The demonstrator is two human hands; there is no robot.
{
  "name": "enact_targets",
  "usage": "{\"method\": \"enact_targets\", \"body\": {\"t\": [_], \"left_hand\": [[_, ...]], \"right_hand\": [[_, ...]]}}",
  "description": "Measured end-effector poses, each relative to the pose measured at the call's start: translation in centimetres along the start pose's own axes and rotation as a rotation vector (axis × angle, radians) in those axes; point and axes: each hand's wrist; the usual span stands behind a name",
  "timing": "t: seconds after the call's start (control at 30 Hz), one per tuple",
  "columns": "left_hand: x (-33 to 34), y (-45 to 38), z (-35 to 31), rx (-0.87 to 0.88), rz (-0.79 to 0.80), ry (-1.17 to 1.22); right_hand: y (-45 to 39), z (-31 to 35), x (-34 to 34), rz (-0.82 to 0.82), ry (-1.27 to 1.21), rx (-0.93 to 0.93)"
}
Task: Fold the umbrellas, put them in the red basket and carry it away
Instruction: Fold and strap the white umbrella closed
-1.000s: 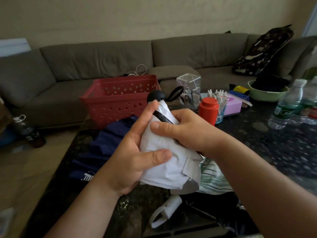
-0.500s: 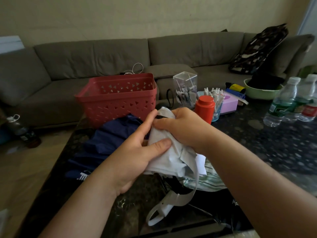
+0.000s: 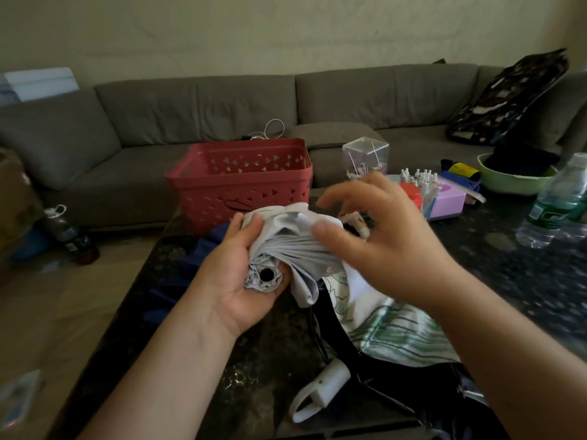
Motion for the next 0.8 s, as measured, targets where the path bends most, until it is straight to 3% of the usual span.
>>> {"method": "enact_targets", "body": {"t": [0.13, 0.27, 0.47, 0.6, 0.8], "left_hand": [[0.1, -0.1, -0.5, -0.031, -0.019, 0.046], [0.6, 0.4, -0.6, 0.039, -0.004, 0.036], [1.0, 1.1, -0.5, 0.101, 0.089, -0.012], [1.6, 1.6, -0.2, 0.086, 0.086, -0.029], [1.9, 1.9, 0.0, -0.012, 0.091, 0.008]], "right_hand": [[0.9, -0.6, 1.9, -0.029, 0.159, -0.115], [0.3, -0.9, 1.8, -0.166, 0.072, 0.025], [0.3, 1.4, 2.3, -0.292, 0.018, 0.016], [0.0, 1.9, 1.7, -0.199, 0.116, 0.071], [-1.4, 1.7, 0.6, -0.123, 0.071, 0.111]]}}
Point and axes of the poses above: each hand's wrist, its own y-axis away from the middle knuckle, its own x-axis out of the palm, z = x × y, and after that the axes turned 11 degrees about x, right-handed
